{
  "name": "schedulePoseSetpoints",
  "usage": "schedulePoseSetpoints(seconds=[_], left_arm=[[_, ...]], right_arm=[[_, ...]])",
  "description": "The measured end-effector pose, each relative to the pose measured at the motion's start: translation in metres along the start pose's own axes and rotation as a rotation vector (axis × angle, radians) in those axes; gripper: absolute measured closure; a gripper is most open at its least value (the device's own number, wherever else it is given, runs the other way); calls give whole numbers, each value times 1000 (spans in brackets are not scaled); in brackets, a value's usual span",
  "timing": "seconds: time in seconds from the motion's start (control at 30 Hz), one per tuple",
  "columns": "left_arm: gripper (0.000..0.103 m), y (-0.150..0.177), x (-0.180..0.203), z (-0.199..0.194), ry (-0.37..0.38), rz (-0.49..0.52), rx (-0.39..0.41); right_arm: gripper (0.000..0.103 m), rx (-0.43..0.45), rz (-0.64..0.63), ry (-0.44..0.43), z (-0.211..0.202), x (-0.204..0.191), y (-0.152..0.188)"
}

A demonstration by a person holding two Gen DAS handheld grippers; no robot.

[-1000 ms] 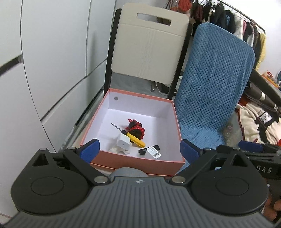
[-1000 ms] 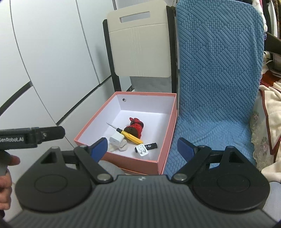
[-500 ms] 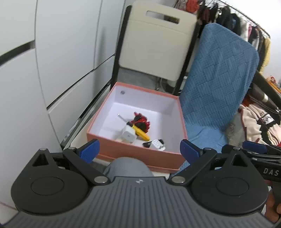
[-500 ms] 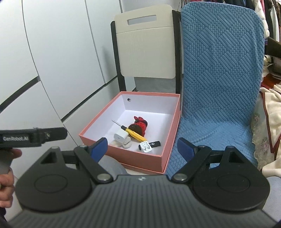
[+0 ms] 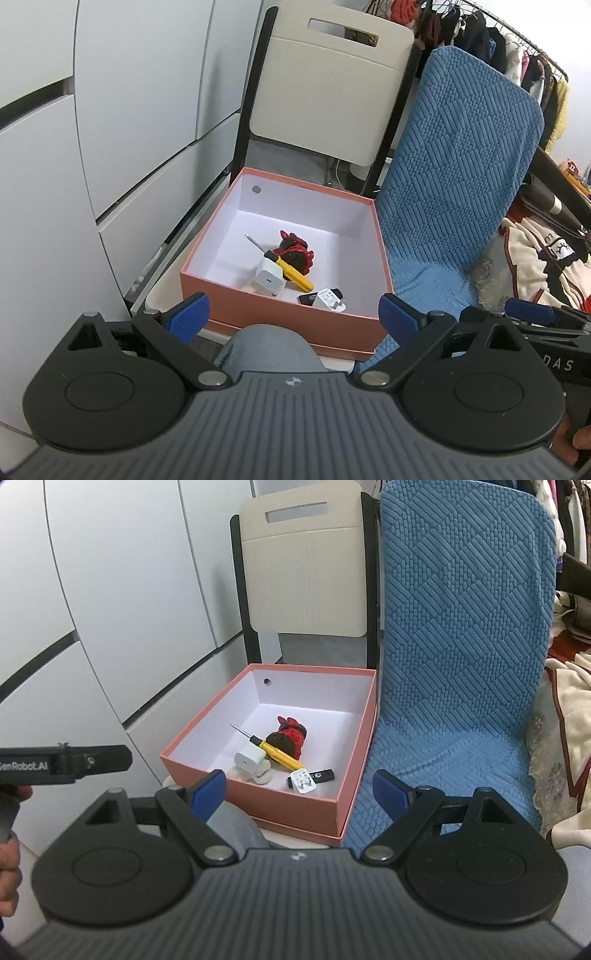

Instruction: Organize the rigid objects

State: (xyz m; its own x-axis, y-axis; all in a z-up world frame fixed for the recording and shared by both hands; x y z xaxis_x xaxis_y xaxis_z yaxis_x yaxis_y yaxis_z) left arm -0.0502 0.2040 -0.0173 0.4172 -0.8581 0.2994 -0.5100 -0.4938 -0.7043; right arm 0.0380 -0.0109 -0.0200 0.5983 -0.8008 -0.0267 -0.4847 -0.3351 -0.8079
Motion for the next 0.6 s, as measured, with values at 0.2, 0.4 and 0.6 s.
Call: schedulePoseSetpoints(seconds=[0.2, 0.4, 0.6], left_arm=[[3, -1, 3, -1, 19, 0, 2], [3, 0, 4, 0, 25, -5, -2], [3, 0, 3, 0, 30, -12, -1]], right_arm=[[15, -3, 2, 3, 1, 0, 1], [15, -9, 8, 4, 2, 2, 1], [15, -8, 4, 9, 3, 1, 1]])
Point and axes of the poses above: each gripper's, at about its wrist camera, not at the fingertips, and z roughly the way its jaws point, x to its right, y to its underside, the point moved 1 cm from there along z, roughly the way its jaws point, and after that the axes turned 8 degrees about -z, right-handed, at the moved point
